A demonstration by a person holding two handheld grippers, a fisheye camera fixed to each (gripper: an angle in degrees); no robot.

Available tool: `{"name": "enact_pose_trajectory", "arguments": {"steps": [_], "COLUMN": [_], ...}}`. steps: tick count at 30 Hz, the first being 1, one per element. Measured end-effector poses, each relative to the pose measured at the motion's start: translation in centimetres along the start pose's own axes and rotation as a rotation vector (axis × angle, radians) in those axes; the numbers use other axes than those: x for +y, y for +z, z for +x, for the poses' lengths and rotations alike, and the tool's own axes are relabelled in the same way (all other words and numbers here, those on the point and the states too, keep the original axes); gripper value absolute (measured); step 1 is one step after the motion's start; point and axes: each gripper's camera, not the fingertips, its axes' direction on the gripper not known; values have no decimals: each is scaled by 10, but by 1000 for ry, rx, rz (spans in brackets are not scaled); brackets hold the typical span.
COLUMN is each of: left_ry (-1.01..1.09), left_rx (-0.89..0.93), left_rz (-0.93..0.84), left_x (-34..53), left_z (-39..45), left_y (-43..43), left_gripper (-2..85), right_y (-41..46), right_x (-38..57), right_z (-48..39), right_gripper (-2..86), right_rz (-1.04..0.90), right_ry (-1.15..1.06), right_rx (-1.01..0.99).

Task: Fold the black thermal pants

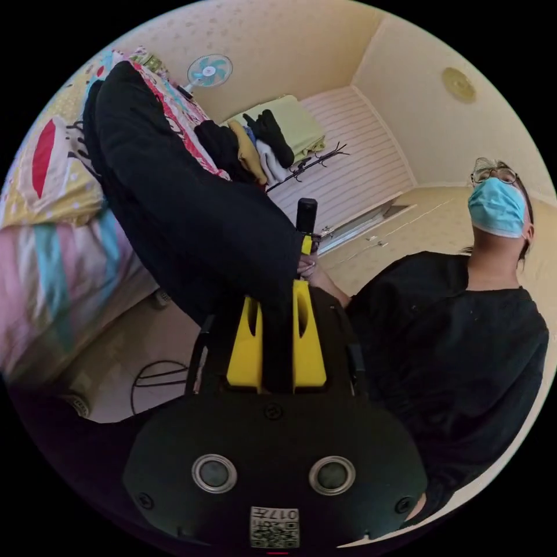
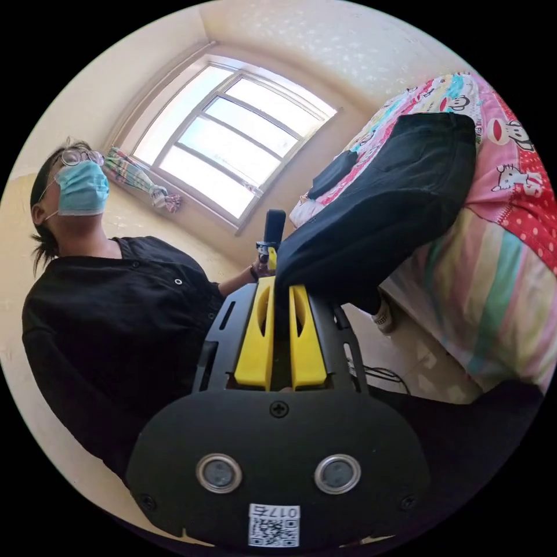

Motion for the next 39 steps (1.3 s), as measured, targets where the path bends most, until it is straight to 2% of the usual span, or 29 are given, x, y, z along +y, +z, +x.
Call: {"name": "enact_pose_trajectory", "arguments": {"steps": [3,6,9,11,14,17,19,21,22,23,27,29,31,34,37,39], "left_ry": [-19,25,49,194,446,655,733,708,565,382,377,337,340,272,272,239], "left_rx": [85,-69,-293,-540,-762,-880,-929,-812,-641,-530,-420,-329,-270,-222,-235,-254], "left_rz": [-54,-94,1,73,59,11,52,-88,-425,-514,-326,-54,142,-61,-3,98], "left_x": [-9,-9,-20,-57,-120,-168,-177,-184,-191,-193,-186,-166,-139,-134,-138,-137], "left_z": [-2,16,39,73,107,103,76,31,-17,-56,-62,-62,-68,-91,-95,-98], "left_y": [-24,-68,-120,-134,-103,-54,-27,7,47,66,31,-23,-56,-49,-67,-94], "left_gripper": [102,75,18,-5,-9,-9,-9,-9,-9,-9,-9,-9,-10,-10,-10,-10], "right_y": [-3,-8,-8,-7,-7,-10,-13,-20,-22,-24,-26,-35,-47,-61,-63,-74], "right_x": [-4,3,14,19,24,31,38,47,48,47,10,-24,-66,-150,-230,-268], "right_z": [-4,3,15,21,23,8,5,3,4,5,8,14,24,69,150,231], "right_gripper": [6,7,8,9,9,10,11,11,11,11,10,9,9,9,11,13], "right_rz": [19,72,118,143,188,236,258,293,305,305,252,265,281,271,253,347], "right_ry": [-20,-5,19,31,21,-13,2,19,39,72,11,-16,-44,0,90,268], "right_rx": [7,-23,-82,-120,-172,-148,-158,-167,-150,-90,-119,-133,-119,-8,41,113]}}
